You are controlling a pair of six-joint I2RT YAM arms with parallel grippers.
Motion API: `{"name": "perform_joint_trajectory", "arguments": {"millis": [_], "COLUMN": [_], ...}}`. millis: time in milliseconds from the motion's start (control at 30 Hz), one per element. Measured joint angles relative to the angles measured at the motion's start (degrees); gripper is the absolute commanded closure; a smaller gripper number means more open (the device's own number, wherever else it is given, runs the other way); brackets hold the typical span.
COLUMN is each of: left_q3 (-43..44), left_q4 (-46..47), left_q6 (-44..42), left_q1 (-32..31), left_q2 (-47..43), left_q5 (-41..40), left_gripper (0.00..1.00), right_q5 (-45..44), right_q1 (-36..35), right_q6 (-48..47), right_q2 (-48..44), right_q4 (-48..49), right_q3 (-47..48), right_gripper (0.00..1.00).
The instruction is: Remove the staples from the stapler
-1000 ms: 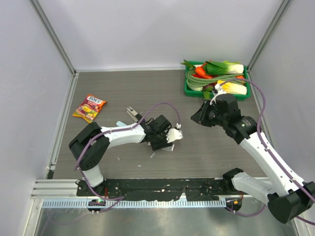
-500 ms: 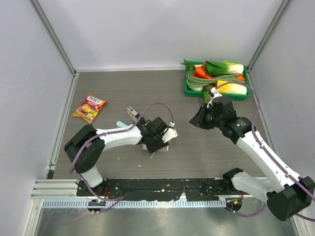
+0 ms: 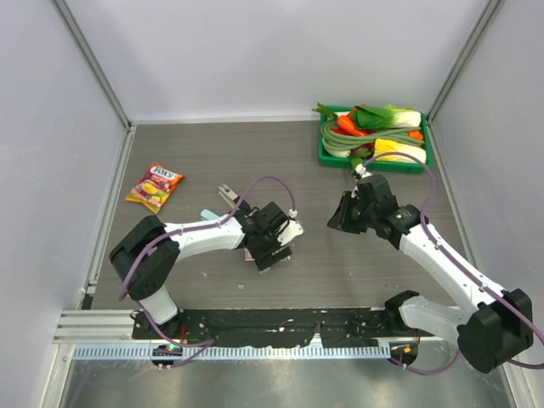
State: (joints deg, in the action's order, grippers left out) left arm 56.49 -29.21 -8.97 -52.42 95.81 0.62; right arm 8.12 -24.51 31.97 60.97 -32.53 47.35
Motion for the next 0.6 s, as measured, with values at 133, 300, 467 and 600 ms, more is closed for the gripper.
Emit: {"name": "perform_joint_trajectory", "arguments": {"millis": [133, 300, 467, 600], "left_q3": [0.5, 3.2, 8.4, 9.8], "left_q4": [-1.0, -4.0, -6.9, -8.4], "left_q6": [-0.3, -0.9, -0.8, -0.6], "left_q1": [0.3, 2.4, 10.5, 20.5], "left_q2": [-0.8, -4.3, -11.6, -16.8], "left_q5": [0.0, 0.4, 5.0, 9.6], "left_gripper": [0.11, 0.0, 0.0, 0.0], "right_q5": [-0.2, -2.0, -3.3, -4.6], "right_q1": [-0.8, -5.9, -12.0, -16.5], "right_q6": [-0.2, -0.1, 0.8, 2.5], "right_q2": [2.9, 7.9, 11.5, 14.8], "right_q4": [1.1, 1.8, 2.4, 3.8], "right_q3": [-1.3, -1.4, -0.4, 2.0], "right_gripper": [0.99, 0.99, 0.99, 0.99]}}
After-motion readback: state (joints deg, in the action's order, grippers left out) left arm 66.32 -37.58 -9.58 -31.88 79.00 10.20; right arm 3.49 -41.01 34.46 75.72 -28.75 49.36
